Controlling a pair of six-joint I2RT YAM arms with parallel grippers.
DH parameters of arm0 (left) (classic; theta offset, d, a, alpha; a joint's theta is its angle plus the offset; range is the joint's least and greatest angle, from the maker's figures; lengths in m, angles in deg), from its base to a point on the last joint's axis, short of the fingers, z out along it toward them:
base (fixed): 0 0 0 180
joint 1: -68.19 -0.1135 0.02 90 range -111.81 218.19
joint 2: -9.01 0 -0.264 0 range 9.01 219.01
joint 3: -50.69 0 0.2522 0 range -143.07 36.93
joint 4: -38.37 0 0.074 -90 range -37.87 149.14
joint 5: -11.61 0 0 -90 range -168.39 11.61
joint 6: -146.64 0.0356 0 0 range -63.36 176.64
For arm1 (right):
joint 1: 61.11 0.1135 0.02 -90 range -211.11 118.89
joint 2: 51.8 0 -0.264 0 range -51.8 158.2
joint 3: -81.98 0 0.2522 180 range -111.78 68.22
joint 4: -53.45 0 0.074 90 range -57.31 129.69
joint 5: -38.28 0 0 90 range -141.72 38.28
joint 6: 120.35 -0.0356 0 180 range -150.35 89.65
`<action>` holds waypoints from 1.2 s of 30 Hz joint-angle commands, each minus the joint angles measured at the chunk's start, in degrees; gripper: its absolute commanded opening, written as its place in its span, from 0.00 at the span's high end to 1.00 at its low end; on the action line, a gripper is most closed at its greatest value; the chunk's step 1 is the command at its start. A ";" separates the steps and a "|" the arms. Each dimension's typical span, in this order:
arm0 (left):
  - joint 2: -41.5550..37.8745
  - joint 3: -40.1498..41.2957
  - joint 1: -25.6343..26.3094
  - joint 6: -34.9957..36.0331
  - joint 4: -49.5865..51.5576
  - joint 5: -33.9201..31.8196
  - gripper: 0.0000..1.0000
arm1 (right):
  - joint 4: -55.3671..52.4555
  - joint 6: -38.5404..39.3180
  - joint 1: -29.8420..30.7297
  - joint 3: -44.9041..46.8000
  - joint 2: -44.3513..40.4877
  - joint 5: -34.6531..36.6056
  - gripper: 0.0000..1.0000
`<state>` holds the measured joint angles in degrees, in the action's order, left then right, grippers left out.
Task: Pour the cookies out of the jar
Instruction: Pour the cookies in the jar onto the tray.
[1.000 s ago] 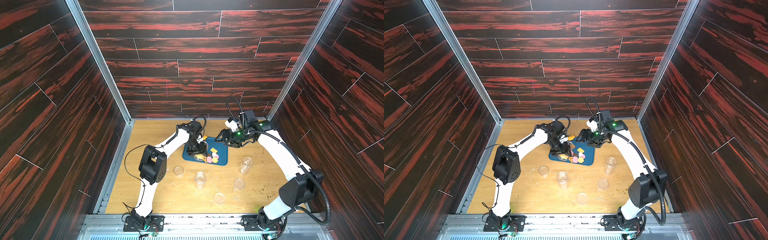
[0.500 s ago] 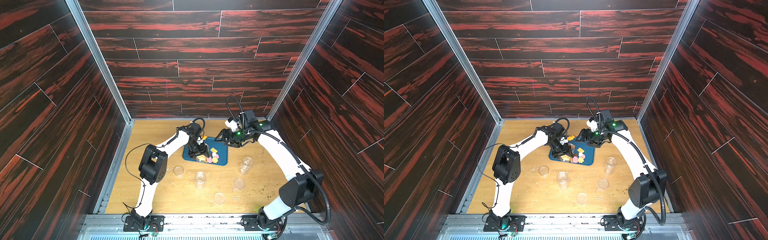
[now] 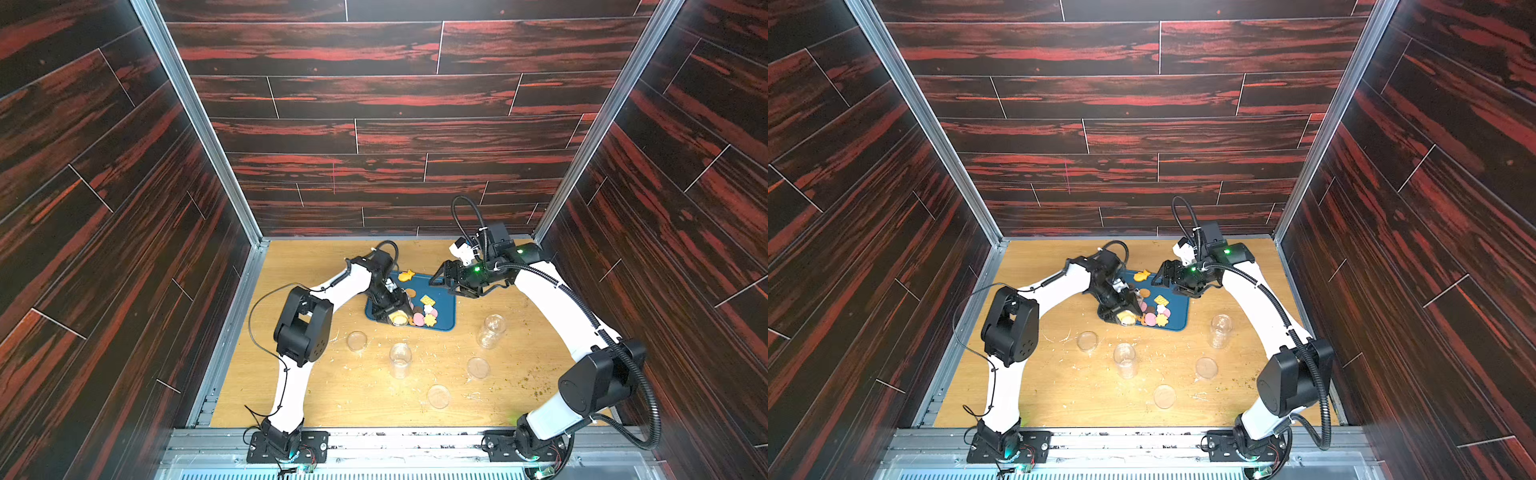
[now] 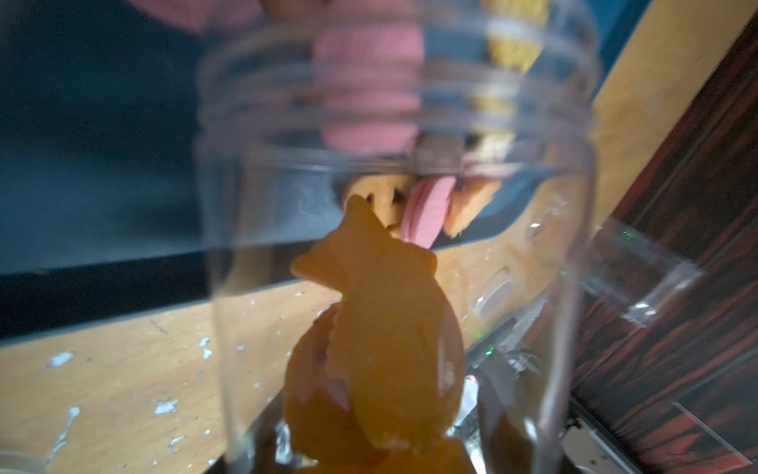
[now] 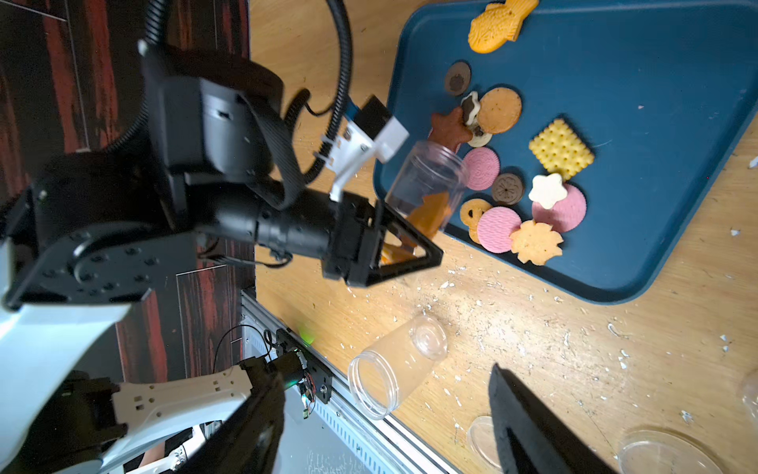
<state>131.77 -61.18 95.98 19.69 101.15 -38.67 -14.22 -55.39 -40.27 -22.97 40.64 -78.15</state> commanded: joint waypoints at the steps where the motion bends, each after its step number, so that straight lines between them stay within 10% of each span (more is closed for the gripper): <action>1: -2.82 0.49 0.38 -1.90 -1.40 1.69 0.41 | -0.19 -0.11 0.17 0.53 -2.78 -0.56 0.19; 36: -5.25 2.81 -1.86 -4.65 -6.17 2.46 0.42 | 0.91 -1.24 0.28 0.74 -2.19 -1.30 0.19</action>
<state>127.75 -58.09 94.56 17.40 97.24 -37.40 -12.95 -56.48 -40.27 -22.41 40.27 -78.94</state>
